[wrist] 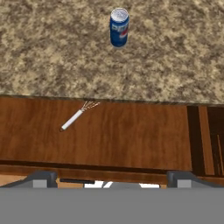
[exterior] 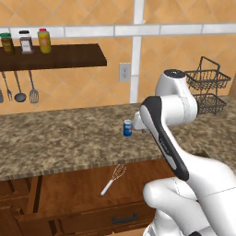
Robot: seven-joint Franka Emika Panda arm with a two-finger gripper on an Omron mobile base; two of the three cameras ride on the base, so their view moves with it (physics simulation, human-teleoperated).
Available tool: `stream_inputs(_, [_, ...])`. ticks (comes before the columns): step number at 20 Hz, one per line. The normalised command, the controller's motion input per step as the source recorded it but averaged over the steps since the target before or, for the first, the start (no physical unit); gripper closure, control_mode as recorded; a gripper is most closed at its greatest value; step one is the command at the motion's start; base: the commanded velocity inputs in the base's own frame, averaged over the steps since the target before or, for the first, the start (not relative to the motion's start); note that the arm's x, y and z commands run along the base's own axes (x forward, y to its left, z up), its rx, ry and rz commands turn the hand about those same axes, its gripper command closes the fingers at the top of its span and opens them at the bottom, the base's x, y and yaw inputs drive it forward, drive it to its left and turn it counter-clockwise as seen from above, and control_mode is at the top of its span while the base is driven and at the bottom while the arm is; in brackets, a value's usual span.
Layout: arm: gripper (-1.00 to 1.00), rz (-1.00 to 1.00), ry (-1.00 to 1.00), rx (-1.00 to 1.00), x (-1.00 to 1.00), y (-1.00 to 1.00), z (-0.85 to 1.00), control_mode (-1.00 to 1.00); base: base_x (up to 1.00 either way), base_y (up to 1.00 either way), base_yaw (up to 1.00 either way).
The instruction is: Pick the whisk from the drawer and place it on the counter.
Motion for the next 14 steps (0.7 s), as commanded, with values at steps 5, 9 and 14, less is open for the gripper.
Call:
stream_inputs(5, [-1.0,0.0,0.0,0.0,0.0,0.0,0.0,-1.0,0.0,0.0,0.0])
stream_inputs(9, [-1.0,0.01,0.0,0.0,-0.11,0.0,-0.01,1.0,-0.42,0.36,0.01])
stream_inputs(14, [-1.0,0.0,0.0,0.0,0.0,0.0,0.0,1.0,-0.87,1.0,0.0])
